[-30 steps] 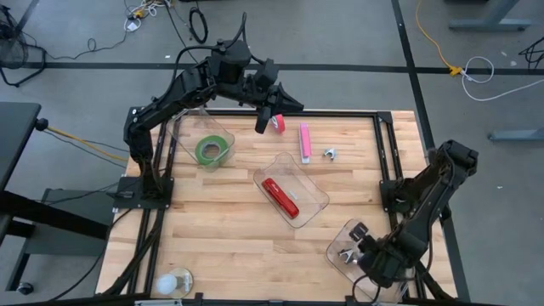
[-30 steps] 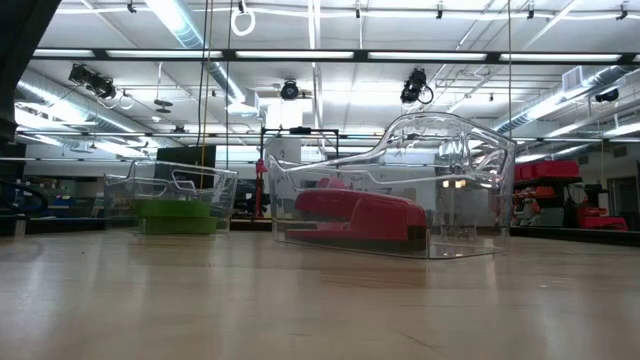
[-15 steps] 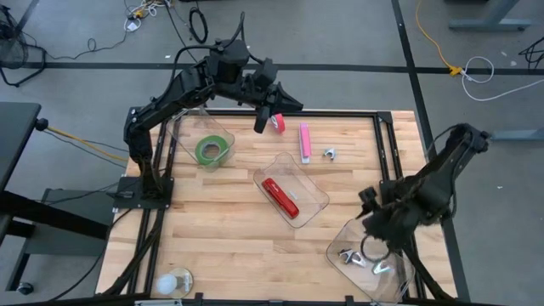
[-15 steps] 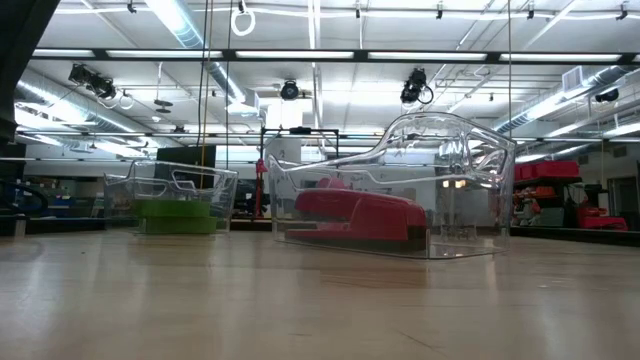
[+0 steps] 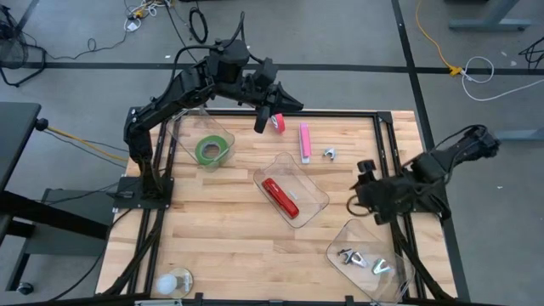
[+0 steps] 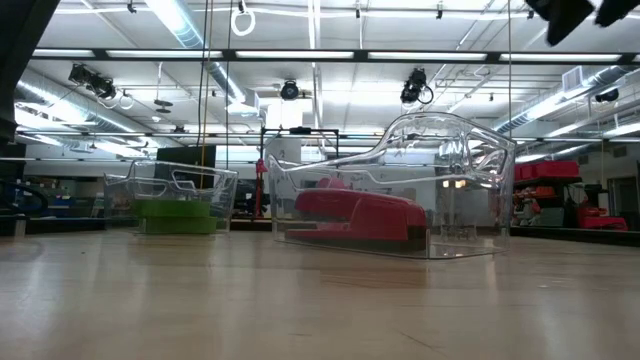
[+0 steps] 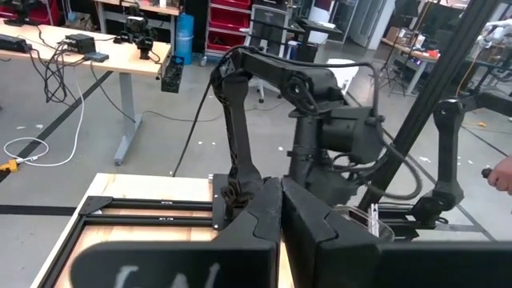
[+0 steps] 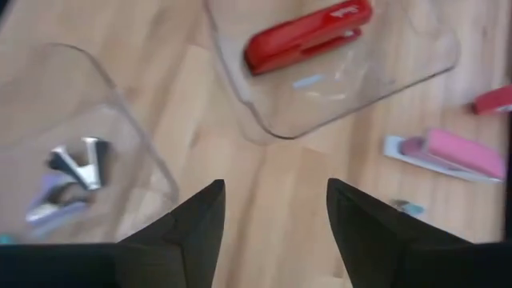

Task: Pick and place Stapler, Stapler remover, tape
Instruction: Put the sky blue staple remover into the bottom transparent bin

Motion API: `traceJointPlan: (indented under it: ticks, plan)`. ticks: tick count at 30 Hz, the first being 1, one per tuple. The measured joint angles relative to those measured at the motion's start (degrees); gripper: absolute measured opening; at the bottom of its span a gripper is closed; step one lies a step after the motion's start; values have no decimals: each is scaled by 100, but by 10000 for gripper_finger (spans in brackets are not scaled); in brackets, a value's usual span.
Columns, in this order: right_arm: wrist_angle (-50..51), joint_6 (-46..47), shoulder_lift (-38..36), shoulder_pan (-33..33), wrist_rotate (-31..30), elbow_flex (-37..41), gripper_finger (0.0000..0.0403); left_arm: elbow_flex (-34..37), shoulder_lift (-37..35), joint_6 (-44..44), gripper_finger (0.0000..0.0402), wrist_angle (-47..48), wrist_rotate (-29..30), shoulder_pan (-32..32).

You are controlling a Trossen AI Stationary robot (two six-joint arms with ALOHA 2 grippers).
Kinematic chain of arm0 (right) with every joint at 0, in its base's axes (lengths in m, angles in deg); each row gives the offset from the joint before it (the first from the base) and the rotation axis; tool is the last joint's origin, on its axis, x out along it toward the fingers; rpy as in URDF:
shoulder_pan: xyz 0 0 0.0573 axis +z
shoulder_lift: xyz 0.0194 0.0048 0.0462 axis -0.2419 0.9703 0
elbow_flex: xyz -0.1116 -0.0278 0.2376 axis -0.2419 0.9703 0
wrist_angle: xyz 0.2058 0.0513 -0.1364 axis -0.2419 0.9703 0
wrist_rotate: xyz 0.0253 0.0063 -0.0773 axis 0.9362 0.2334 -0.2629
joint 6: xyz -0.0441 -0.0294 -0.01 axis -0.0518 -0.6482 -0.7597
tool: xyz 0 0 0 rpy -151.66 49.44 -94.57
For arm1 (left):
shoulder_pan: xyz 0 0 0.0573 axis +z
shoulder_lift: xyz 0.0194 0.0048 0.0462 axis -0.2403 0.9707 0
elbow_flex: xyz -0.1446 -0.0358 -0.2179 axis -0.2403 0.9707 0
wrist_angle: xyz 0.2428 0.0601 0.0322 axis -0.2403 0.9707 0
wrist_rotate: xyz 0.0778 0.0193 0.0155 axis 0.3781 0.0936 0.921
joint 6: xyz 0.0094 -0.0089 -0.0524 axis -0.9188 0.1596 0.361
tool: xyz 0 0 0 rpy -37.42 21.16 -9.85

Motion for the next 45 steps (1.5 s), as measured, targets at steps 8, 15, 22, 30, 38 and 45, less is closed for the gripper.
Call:
traceJointPlan:
  ticks: [8,15,22,30,38,45]
  plan:
    - [-7,-1058,2,-1322,460,12,220,0,0,2,5,0,0,-5]
    - [-572,-1958,2,-2386,998,575,220,0,0,7,12,0,0,-5]
    - [-1447,-2440,4,-3095,1366,1515,220,0,0,17,13,2,0,-3]
    - [-2219,-2719,6,-3798,1363,2327,220,0,0,13,14,4,0,-3]
    - [-2914,-2634,8,-4527,1368,2711,220,0,0,-113,14,4,2,-3]
    - [-3483,-2100,133,-5228,1672,2865,220,0,2,-138,14,4,2,-3]
